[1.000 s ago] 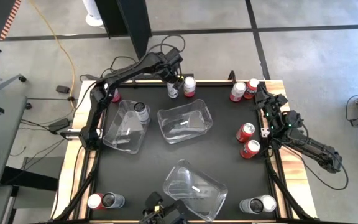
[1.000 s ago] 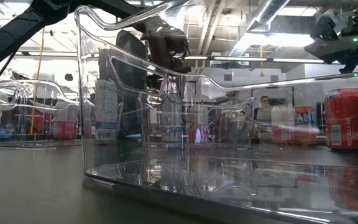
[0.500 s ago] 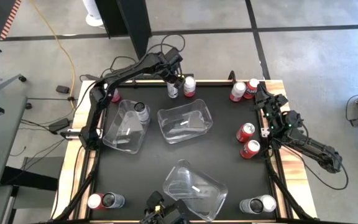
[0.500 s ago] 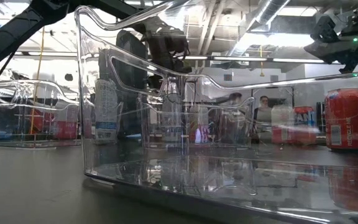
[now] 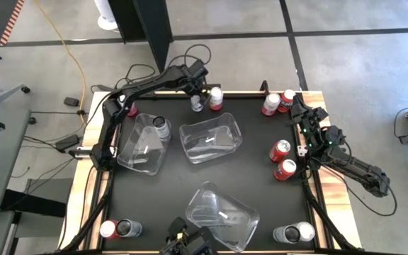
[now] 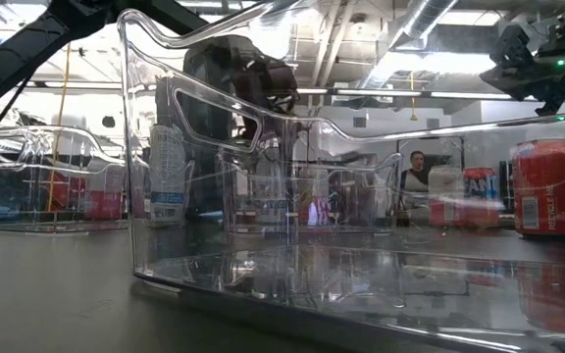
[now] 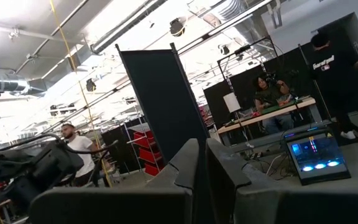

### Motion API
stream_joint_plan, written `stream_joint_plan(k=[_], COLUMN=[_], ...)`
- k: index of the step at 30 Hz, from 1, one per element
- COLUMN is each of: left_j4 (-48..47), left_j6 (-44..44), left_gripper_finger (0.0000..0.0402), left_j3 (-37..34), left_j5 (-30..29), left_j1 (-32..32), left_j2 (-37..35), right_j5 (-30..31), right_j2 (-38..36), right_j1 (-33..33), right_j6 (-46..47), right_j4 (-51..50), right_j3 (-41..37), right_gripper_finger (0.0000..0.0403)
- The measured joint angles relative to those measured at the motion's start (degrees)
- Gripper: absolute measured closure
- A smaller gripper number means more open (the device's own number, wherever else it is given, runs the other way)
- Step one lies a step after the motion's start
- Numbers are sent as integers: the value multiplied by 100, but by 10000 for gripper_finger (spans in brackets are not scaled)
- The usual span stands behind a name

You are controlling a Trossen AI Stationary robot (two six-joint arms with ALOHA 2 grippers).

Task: Sort soda cans
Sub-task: Put the top black soda can in the top left transparent bin

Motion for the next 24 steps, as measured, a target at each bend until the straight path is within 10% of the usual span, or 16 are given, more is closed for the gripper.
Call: stream_joint_plan(k=[24], left_j4=[12], left_j6=[15], left_gripper_finger=[156], left_j3=[2], left_j5=[-4], left_j1=[55], left_j2=[-2], right_j5=[2], right_j2=[-1], right_j1=[0], right_j6=[-20], right_j4=[-7], right_j3=[0], right_gripper_finger=[353])
